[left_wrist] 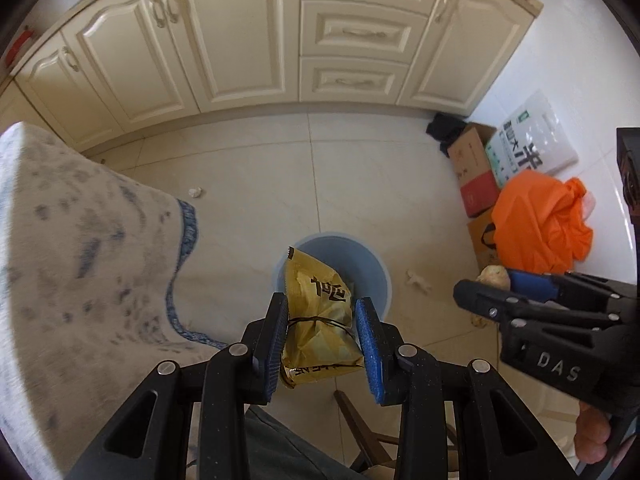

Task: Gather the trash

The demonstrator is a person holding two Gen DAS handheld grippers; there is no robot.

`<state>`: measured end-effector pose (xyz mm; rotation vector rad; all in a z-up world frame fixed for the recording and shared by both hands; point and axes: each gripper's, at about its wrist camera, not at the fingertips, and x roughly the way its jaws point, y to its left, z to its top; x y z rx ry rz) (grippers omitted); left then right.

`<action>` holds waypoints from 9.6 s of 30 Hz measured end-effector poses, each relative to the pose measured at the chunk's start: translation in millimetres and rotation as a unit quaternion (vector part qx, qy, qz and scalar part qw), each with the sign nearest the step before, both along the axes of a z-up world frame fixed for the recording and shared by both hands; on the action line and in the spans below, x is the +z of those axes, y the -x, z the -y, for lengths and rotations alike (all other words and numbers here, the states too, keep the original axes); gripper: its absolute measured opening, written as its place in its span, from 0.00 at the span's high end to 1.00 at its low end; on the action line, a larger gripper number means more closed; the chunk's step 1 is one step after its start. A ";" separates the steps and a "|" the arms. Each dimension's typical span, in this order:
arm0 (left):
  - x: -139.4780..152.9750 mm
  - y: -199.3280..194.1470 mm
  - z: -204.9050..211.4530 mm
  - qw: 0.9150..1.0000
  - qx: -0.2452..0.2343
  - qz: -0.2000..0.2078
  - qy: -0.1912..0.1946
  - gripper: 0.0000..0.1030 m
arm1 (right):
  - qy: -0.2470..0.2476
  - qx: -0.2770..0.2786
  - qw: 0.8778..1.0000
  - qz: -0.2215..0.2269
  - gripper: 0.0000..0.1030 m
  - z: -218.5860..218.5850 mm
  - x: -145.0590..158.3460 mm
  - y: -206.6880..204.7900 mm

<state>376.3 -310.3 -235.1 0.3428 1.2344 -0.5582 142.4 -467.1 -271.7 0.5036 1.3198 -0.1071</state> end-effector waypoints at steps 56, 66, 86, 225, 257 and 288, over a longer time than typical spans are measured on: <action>-324.0 -101.2 51.3 0.996 -0.036 -0.081 0.026 0.18 | -0.006 -0.107 0.985 -0.134 0.59 13.6 -188.6 -30.8; -316.9 -96.5 30.1 0.997 0.011 -0.076 0.020 0.17 | 0.001 -0.096 0.984 -0.149 0.58 6.9 -195.5 -38.7; -290.8 -97.6 12.8 0.998 0.017 -0.063 0.012 0.17 | -0.032 -0.127 0.977 -0.169 0.33 2.5 -198.9 -29.9; 77.0 6.2 -635.2 0.855 0.504 0.116 0.039 0.01 | 0.123 0.439 0.882 0.120 0.49 -620.5 136.4 -236.0; 117.4 132.7 -557.1 0.863 0.489 0.125 0.018 0.01 | 0.094 0.501 0.850 0.131 0.74 -544.3 152.4 -91.9; 129.2 204.5 -442.2 0.895 0.427 0.128 0.027 0.01 | 0.106 0.458 0.872 0.140 0.30 -417.9 145.9 -21.5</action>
